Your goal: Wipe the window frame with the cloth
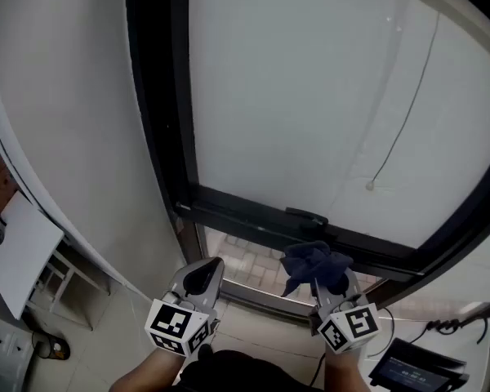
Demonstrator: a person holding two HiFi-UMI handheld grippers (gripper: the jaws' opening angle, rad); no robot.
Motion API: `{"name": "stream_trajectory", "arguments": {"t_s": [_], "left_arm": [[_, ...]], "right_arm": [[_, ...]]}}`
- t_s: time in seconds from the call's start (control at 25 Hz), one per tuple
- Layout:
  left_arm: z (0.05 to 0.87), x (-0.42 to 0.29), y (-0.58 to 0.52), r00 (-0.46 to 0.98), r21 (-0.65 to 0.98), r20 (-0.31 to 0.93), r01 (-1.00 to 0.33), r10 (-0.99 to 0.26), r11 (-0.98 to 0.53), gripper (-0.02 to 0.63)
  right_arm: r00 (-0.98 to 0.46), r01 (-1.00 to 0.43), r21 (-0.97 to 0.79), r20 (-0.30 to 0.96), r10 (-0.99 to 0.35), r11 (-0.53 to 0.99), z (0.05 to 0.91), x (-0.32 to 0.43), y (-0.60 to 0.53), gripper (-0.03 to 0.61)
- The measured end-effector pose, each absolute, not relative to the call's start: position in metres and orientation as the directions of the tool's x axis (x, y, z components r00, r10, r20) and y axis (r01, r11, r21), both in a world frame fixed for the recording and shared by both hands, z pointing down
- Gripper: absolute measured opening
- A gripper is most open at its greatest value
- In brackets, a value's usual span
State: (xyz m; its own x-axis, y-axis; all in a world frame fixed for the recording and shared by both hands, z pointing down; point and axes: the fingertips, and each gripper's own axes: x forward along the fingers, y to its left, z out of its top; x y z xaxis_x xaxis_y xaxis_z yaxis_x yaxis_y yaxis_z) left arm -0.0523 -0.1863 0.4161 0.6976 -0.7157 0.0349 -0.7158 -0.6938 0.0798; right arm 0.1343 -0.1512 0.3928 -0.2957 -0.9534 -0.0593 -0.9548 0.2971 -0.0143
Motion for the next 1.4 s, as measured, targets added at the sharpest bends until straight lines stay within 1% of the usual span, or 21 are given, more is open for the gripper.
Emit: {"name": "stream_trajectory", "arguments": {"t_s": [0.28, 0.52, 0.76, 0.96, 1.24, 1.4], "left_arm": [[0.418, -0.104, -0.195, 0.624, 0.086, 0.03, -0.78, -0.781, -0.62, -0.006], [0.418, -0.145, -0.206, 0.532, 0.063, 0.04, -0.846, -0.846, -0.529, -0.008], [0.423, -0.173, -0.22, 0.511, 0.078, 0.05, -0.859, -0.858, -0.507, -0.008], [0.403, -0.191, -0.239, 0.475, -0.01, 0.013, -0.88, -0.88, -0.475, -0.008], [0.363, -0.195, -0.27, 0.56, 0.032, -0.002, -0.828, -0.828, -0.56, -0.006], [0.335, -0.196, -0.279, 0.586, 0.004, -0.06, -0.809, -0.808, -0.588, -0.008]], "right_arm": [[-0.402, -0.915, -0.012, -0.047, -0.915, 0.403, 0.397, 0.079, -0.171, 0.051], [-0.492, -0.87, -0.005, -0.037, -0.87, 0.492, 0.401, 0.031, -0.191, 0.051], [-0.532, -0.846, -0.002, -0.029, -0.846, 0.533, 0.401, -0.009, -0.213, 0.051], [-0.515, -0.857, 0.014, -0.06, -0.855, 0.516, 0.384, -0.031, -0.234, 0.051], [-0.518, -0.855, 0.058, -0.113, -0.848, 0.515, 0.337, -0.075, -0.27, 0.051], [-0.503, -0.864, 0.087, -0.154, -0.85, 0.496, 0.305, -0.085, -0.282, 0.051]]}}
